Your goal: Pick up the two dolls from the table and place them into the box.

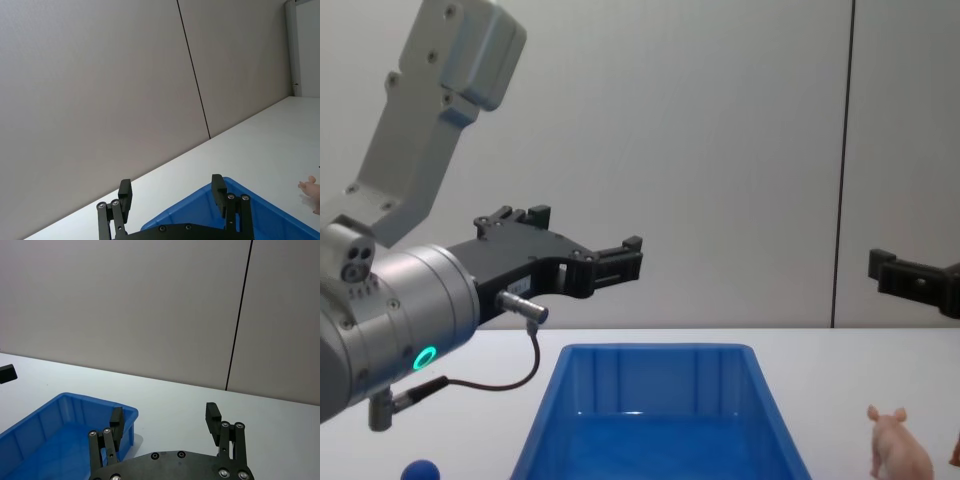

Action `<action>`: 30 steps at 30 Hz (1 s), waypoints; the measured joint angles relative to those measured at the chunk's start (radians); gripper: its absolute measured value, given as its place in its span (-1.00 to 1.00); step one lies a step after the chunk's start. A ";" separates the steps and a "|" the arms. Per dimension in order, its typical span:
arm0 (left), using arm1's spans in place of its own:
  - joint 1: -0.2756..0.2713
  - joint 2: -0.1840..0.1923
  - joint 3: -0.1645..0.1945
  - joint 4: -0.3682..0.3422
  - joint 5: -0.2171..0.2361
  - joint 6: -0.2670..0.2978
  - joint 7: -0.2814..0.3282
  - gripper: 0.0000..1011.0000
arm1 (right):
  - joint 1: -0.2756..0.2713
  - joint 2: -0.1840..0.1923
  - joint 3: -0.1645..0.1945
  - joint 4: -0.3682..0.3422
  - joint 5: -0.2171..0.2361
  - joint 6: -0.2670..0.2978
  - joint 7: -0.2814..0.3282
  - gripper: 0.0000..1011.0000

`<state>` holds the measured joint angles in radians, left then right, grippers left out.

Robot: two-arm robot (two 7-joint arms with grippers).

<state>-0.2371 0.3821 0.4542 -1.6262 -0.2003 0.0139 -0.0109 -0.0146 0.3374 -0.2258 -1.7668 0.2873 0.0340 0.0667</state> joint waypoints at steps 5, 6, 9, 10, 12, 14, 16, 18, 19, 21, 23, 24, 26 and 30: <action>0.000 0.000 0.000 0.000 0.000 0.000 0.000 0.98 | 0.000 0.000 0.000 0.000 0.000 0.000 0.000 0.98; 0.000 0.000 0.000 0.000 0.000 0.000 0.000 0.98 | 0.000 0.000 0.000 0.000 0.000 0.000 0.000 0.98; 0.000 0.000 0.000 0.000 0.000 0.000 0.000 0.98 | 0.000 0.000 0.000 0.000 0.000 0.000 0.000 0.98; 0.000 0.000 0.000 0.000 0.000 0.000 0.000 0.98 | 0.000 0.000 0.000 0.000 0.000 0.000 0.000 0.98; 0.000 0.000 0.000 0.000 0.000 0.000 0.000 0.98 | 0.000 0.000 0.000 0.000 0.000 0.000 0.000 0.98; 0.000 0.000 0.000 0.000 0.000 0.000 0.000 0.98 | 0.000 0.000 0.000 0.000 0.000 0.000 0.000 0.98; 0.000 0.000 0.000 0.000 0.000 0.000 0.000 0.98 | 0.000 0.000 0.000 0.000 0.000 0.000 0.000 0.98; 0.000 0.000 0.000 0.000 0.000 0.000 0.000 0.98 | 0.000 0.000 0.000 0.000 0.000 0.000 0.000 0.98; 0.000 0.000 0.000 0.000 0.000 0.000 0.000 0.98 | 0.000 0.000 0.000 0.000 0.000 0.000 0.000 0.98; 0.000 0.000 0.000 0.000 0.000 0.000 0.000 0.98 | 0.000 0.000 0.000 0.000 0.000 0.000 0.000 0.98; 0.000 0.000 0.000 0.000 0.000 0.000 0.000 0.98 | 0.000 0.000 0.000 0.000 0.000 0.000 0.000 0.98; 0.000 0.000 0.000 0.000 0.000 0.000 0.000 0.98 | 0.000 0.000 0.000 0.000 0.000 0.000 0.000 0.98; 0.000 0.000 0.000 0.000 0.000 0.000 0.000 0.98 | 0.000 0.000 0.000 0.000 0.000 0.000 0.000 0.98; 0.000 0.000 0.000 0.000 0.000 0.000 0.000 0.98 | 0.000 0.000 0.000 0.000 0.000 0.000 0.000 0.98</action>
<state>-0.2371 0.3821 0.4542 -1.6262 -0.2004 0.0138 -0.0109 -0.0146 0.3375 -0.2259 -1.7668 0.2873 0.0341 0.0667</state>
